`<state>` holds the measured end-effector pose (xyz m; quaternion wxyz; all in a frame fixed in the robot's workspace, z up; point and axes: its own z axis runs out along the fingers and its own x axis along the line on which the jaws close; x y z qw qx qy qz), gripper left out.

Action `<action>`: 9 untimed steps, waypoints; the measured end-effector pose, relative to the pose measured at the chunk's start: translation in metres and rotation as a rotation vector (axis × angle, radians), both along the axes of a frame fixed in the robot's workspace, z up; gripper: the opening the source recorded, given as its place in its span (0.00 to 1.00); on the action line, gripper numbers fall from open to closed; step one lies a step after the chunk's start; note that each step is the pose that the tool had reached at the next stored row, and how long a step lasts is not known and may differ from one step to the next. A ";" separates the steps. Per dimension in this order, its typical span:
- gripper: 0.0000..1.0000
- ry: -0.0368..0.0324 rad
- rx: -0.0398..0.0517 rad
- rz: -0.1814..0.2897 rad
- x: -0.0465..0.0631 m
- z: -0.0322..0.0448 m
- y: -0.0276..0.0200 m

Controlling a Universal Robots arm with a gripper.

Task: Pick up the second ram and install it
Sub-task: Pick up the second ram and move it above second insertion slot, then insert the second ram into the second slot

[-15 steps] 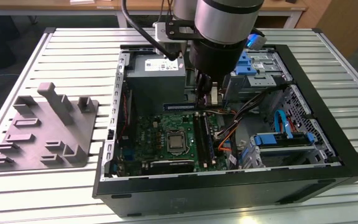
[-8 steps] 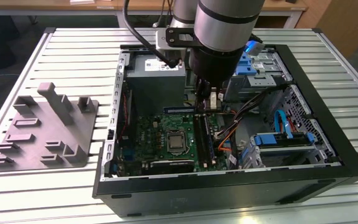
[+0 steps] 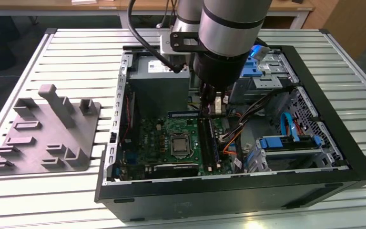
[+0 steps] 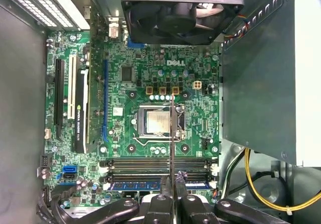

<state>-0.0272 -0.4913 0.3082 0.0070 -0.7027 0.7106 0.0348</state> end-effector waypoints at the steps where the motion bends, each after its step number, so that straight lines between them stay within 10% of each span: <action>1: 0.14 0.0000 0.0000 0.000 0.000 0.0000 0.0000; 9: 0.14 0.0000 0.0000 0.000 0.000 0.0000 0.0000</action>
